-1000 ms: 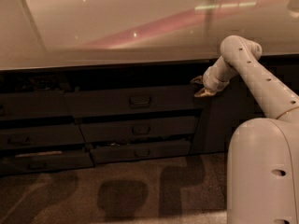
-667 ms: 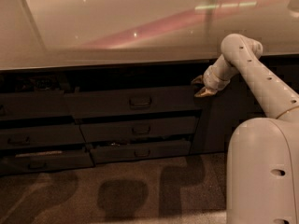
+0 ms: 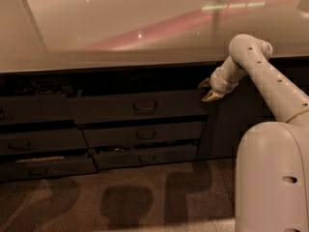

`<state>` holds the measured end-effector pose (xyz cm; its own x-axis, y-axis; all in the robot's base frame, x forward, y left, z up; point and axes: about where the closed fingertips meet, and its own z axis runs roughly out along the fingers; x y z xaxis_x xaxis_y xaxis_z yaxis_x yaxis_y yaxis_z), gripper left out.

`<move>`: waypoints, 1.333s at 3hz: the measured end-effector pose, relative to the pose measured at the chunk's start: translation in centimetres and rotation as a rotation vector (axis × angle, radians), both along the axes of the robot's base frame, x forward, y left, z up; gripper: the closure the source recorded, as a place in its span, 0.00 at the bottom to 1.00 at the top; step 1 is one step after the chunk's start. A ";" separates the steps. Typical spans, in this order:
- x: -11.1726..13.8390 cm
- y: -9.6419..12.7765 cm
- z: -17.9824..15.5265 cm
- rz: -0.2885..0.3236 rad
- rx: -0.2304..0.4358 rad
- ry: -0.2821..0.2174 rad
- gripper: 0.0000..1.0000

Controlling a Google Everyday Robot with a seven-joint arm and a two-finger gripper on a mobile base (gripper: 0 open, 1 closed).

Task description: Open top drawer

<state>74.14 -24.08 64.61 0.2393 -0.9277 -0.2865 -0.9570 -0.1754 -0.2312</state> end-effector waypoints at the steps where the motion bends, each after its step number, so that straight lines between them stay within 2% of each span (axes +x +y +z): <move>1: -0.1 -0.4 0.7 0.007 -0.008 -0.027 1.00; 4: -1.0 -0.3 0.1 0.018 -0.015 -0.033 1.00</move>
Offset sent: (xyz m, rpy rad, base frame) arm -0.1758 0.0285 -0.1329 -0.1131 -0.1518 0.1808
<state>73.11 -24.41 64.74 0.2646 -0.9274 -0.2643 -0.9457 -0.1959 -0.2596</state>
